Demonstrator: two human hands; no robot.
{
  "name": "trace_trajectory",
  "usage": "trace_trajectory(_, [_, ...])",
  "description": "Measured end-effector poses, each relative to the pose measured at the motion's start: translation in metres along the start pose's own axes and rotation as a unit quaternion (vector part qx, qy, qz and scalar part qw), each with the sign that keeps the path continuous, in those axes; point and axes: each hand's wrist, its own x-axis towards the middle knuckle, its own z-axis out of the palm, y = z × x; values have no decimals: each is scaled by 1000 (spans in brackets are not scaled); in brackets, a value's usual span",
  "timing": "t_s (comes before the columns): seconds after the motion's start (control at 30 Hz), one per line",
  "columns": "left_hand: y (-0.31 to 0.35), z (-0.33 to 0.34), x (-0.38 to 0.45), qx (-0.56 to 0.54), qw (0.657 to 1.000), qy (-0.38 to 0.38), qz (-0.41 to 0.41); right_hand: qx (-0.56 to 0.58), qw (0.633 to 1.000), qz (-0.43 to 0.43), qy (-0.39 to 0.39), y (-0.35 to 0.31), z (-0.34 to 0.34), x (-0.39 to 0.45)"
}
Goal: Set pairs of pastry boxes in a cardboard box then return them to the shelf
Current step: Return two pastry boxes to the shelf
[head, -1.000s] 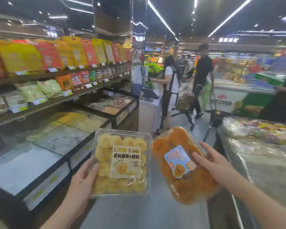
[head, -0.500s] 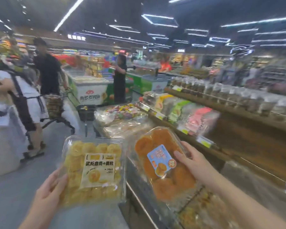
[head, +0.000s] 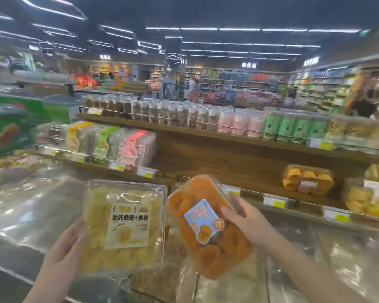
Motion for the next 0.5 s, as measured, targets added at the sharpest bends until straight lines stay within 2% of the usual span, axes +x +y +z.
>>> trace_trajectory(0.13, [-10, 86, 17, 24, 998, -51, 15, -12, 999, 21, 29, 29, -69, 12])
trace_trajectory(0.3, [-34, 195, 36, -2, 996, -84, -2, -30, 997, 55, 51, 56, -153, 36])
trace_trajectory(0.5, [-48, 295, 58, -17, 991, -127, -41, -31, 993, 87, 75, 84, -220, 58])
